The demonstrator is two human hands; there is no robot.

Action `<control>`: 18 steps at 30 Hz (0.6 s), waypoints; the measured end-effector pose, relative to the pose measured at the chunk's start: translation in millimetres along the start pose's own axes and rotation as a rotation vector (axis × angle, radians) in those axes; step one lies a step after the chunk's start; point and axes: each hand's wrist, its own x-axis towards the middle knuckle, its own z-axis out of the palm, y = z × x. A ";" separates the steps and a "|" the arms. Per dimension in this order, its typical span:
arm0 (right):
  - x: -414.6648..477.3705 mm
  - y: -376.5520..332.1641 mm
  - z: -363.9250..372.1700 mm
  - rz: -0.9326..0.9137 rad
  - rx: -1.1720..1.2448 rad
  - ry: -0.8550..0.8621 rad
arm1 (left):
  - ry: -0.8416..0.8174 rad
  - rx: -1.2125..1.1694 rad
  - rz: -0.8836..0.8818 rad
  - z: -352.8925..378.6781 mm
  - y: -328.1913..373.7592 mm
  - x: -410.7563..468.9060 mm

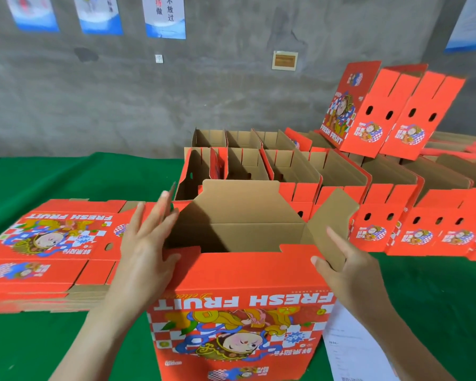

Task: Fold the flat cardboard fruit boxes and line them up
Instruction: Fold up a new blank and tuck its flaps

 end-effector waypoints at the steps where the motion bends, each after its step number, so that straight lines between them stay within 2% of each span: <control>1: 0.3 -0.2 0.9 -0.004 0.012 0.000 | -0.030 -0.026 0.033 -0.6 0.5 0.7; 6: 4.6 -1.4 2.2 0.034 0.022 -0.016 | -0.123 -0.175 0.208 -1.3 3.7 2.0; 10: 4.6 0.8 2.7 -0.031 0.035 -0.014 | -0.260 -0.212 0.182 2.2 0.4 11.3; 14: 4.8 1.7 2.3 -0.138 0.061 0.011 | -0.178 -0.112 0.095 10.7 -1.3 33.1; 16: 5.5 3.9 0.6 -0.234 0.079 0.002 | -0.258 0.026 0.042 14.7 -2.6 41.6; 18: 4.7 5.0 -1.6 -0.338 0.099 -0.029 | -0.346 -0.059 0.027 16.9 -4.5 47.4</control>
